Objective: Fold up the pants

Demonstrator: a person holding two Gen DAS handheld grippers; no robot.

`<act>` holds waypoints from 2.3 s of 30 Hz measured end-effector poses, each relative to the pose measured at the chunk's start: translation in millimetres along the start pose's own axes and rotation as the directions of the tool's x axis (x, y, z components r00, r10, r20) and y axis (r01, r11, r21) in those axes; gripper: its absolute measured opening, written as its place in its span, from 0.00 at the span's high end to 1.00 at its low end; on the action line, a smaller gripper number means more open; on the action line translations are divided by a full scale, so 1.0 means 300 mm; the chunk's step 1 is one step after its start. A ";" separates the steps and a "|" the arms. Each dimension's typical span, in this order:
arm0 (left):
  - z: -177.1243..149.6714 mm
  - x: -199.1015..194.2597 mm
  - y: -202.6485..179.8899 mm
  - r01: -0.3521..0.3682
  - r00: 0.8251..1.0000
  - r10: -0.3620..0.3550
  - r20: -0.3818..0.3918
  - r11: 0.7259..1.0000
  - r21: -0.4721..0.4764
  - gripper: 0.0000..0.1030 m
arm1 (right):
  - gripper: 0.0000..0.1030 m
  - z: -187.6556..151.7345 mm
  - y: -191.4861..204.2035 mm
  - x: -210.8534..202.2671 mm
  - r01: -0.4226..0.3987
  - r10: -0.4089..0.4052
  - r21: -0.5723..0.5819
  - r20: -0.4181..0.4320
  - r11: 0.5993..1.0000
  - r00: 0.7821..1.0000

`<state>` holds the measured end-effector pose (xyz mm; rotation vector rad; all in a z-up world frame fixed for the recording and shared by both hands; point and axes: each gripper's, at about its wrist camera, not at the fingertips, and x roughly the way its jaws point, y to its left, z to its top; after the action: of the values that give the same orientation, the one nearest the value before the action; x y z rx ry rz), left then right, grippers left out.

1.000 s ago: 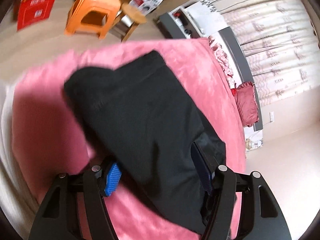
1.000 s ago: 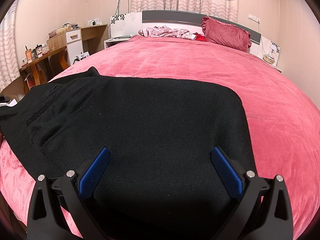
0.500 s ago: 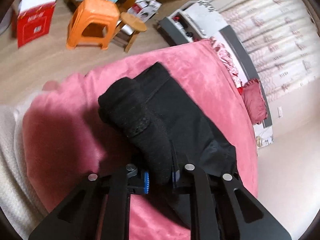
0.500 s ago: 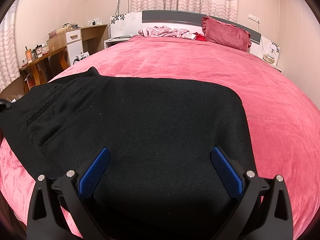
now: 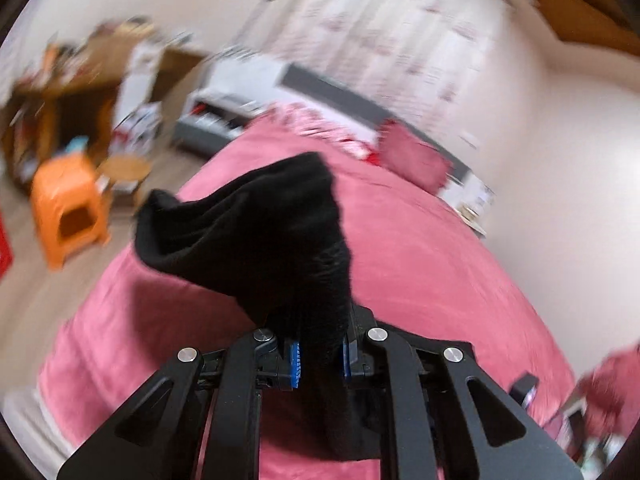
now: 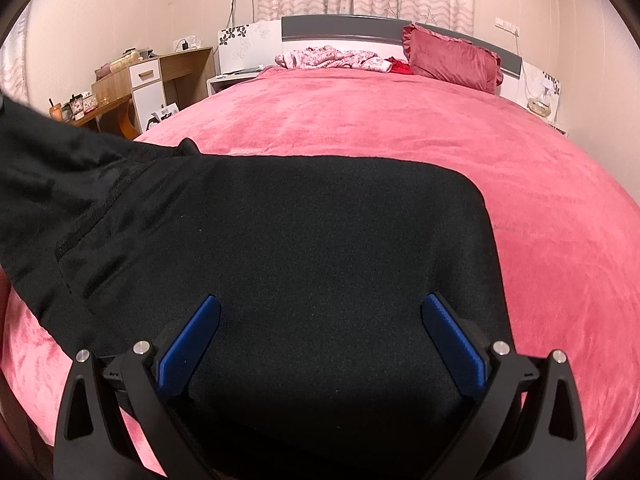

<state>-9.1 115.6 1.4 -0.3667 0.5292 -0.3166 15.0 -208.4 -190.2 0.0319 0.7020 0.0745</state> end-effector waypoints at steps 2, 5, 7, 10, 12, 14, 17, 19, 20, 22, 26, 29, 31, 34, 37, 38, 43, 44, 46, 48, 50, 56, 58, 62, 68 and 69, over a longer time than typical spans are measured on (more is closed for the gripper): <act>0.008 0.005 -0.073 0.041 0.999 -0.041 -0.002 0.997 0.066 0.88 | 0.02 0.010 -0.028 -0.017 -0.048 0.048 0.069 0.011 0.996 0.999; 0.009 0.030 -0.185 0.103 0.995 -0.099 -0.032 0.984 0.146 0.88 | 0.02 0.029 -0.090 -0.049 -0.121 0.116 0.195 0.037 0.973 0.993; 0.001 0.048 -0.246 0.139 0.990 -0.132 -0.050 0.973 0.186 0.88 | 0.02 0.040 -0.122 -0.069 -0.143 0.136 0.259 0.046 0.955 0.990; -0.022 0.079 -0.348 0.184 0.983 -0.170 -0.077 0.946 0.267 0.88 | 0.02 0.058 -0.164 -0.103 -0.147 0.136 0.325 0.055 0.934 0.989; -0.051 0.099 -0.418 0.217 0.975 -0.192 -0.108 0.920 0.326 0.88 | 0.02 0.072 -0.198 -0.130 -0.133 0.118 0.365 0.064 0.922 0.991; -0.090 0.123 -0.485 0.244 0.969 -0.204 -0.142 0.887 0.392 0.88 | 0.02 0.082 -0.236 -0.155 -0.126 0.104 0.407 0.076 0.905 0.992; -0.167 0.186 -0.585 0.289 0.955 -0.213 -0.208 0.824 0.487 0.88 | 0.02 0.083 -0.316 -0.197 -0.126 0.088 0.492 0.100 0.861 0.991; -0.231 0.232 -0.637 0.322 0.942 -0.213 -0.260 0.790 0.521 0.88 | 0.02 0.081 -0.367 -0.227 -0.130 0.080 0.541 0.114 0.831 0.990; -0.251 0.252 -0.648 0.333 0.937 -0.211 -0.278 0.782 0.527 0.88 | 0.02 0.078 -0.393 -0.244 -0.137 0.078 0.562 0.128 0.816 0.989; -0.318 0.311 -0.687 0.353 0.924 -0.193 -0.329 0.760 0.546 0.88 | 0.02 0.075 -0.430 -0.274 -0.145 0.070 0.587 0.149 0.796 0.986; -0.447 0.408 -0.761 0.374 0.907 -0.136 -0.399 0.695 0.614 0.88 | 0.02 0.063 -0.488 -0.322 -0.162 0.059 0.615 0.184 0.772 0.981; -0.527 0.463 -0.788 0.397 0.891 -0.104 -0.442 0.651 0.647 0.88 | 0.02 0.058 -0.501 -0.337 -0.189 0.082 0.620 0.197 0.761 0.977; -0.581 0.486 -0.788 0.405 0.882 -0.078 -0.465 0.631 0.661 0.88 | 0.02 0.066 -0.498 -0.333 -0.206 0.104 0.611 0.198 0.764 0.975; -0.633 0.491 -0.767 0.404 0.882 -0.056 -0.469 0.604 0.687 0.85 | 0.02 0.066 -0.474 -0.320 -0.239 0.152 0.596 0.194 0.767 0.969; -0.657 0.460 -0.746 0.419 0.882 -0.073 -0.466 0.576 0.702 0.74 | 0.02 0.071 -0.434 -0.301 -0.254 0.190 0.567 0.169 0.784 0.967; -0.651 0.454 -0.745 0.435 0.874 -0.087 -0.477 0.575 0.693 0.71 | 0.02 0.074 -0.419 -0.295 -0.254 0.198 0.555 0.160 0.792 0.967; -0.597 0.410 -0.705 0.527 0.819 -0.192 -0.541 0.626 0.575 0.56 | 0.02 0.080 -0.369 -0.276 -0.271 0.238 0.508 0.131 0.818 0.962; -0.573 0.408 -0.686 0.525 0.818 -0.210 -0.536 0.654 0.545 0.56 | 0.02 0.081 -0.366 -0.270 -0.276 0.245 0.503 0.128 0.819 0.961; -0.499 0.403 -0.633 0.494 0.835 -0.246 -0.492 0.728 0.476 0.56 | 0.02 0.086 -0.359 -0.262 -0.284 0.258 0.495 0.122 0.821 0.959; -0.415 0.403 -0.569 0.431 0.873 -0.255 -0.415 0.800 0.417 0.56 | 0.02 0.091 -0.353 -0.252 -0.298 0.276 0.490 0.118 0.820 0.954; -0.340 0.415 -0.503 0.323 0.924 -0.202 -0.325 0.867 0.379 0.46 | 0.02 0.100 -0.349 -0.241 -0.318 0.298 0.487 0.120 0.814 0.947; -0.248 0.526 -0.228 0.022 0.960 0.030 -0.278 0.983 0.182 0.42 | 0.02 0.108 -0.365 -0.232 -0.384 0.379 0.520 0.122 0.763 0.917; -0.261 0.577 -0.182 -0.009 0.941 0.065 -0.332 0.986 0.168 0.42 | 0.02 0.111 -0.390 -0.256 -0.429 0.417 0.540 0.153 0.724 0.896; -0.324 0.582 -0.179 0.027 0.937 0.037 -0.348 0.984 0.178 0.42 | 0.02 0.123 -0.369 -0.272 -0.436 0.434 0.496 0.126 0.751 0.892; -0.374 0.530 -0.211 0.067 0.937 0.042 -0.348 0.953 0.296 0.40 | 0.31 0.107 -0.280 -0.164 -0.307 0.365 0.488 -0.025 0.817 0.931; -0.378 0.530 -0.218 0.066 0.937 0.049 -0.345 0.947 0.315 0.40 | 0.53 0.118 -0.268 -0.157 -0.312 0.373 0.477 -0.036 0.821 0.927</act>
<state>46.7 -32.4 -130.6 0.0106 0.8119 -0.4745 6.5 -292.4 -137.2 0.6255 0.8254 0.2573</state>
